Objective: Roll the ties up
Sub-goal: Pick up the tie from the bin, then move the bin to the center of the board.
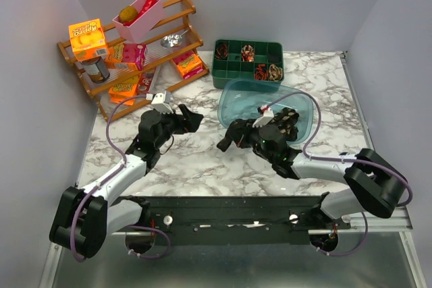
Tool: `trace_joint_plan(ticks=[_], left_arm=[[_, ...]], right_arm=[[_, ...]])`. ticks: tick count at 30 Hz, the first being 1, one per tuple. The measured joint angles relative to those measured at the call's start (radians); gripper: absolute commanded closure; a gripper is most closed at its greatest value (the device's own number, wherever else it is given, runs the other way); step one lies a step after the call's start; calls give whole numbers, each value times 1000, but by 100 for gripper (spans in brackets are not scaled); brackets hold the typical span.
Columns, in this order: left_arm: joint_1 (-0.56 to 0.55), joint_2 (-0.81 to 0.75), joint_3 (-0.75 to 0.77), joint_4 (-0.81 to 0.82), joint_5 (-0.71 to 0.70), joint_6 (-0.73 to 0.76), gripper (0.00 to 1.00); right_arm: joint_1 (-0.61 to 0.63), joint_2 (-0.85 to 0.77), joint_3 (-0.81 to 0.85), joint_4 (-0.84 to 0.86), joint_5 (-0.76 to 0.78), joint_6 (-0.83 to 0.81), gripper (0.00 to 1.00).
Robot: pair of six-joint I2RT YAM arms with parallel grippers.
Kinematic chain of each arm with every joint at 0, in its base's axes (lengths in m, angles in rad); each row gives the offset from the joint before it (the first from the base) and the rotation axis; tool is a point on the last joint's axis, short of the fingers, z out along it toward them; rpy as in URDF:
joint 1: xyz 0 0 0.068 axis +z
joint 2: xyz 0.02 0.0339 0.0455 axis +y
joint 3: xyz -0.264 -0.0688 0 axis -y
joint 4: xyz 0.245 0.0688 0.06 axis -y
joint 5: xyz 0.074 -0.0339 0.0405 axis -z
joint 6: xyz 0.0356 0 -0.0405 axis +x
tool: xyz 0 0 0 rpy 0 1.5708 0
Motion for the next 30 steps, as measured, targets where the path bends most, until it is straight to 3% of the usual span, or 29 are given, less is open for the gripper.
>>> trace_joint_plan(ticks=[10, 21, 30], left_arm=[[26, 32, 27, -35, 88, -120, 1], [88, 188, -3, 265, 339, -440, 1], [88, 195, -18, 309, 390, -476, 1]], right_arm=[[0, -40, 135, -5, 13, -2, 99], [0, 57, 201, 24, 17, 16, 99], [-3, 60, 221, 61, 32, 20, 99]])
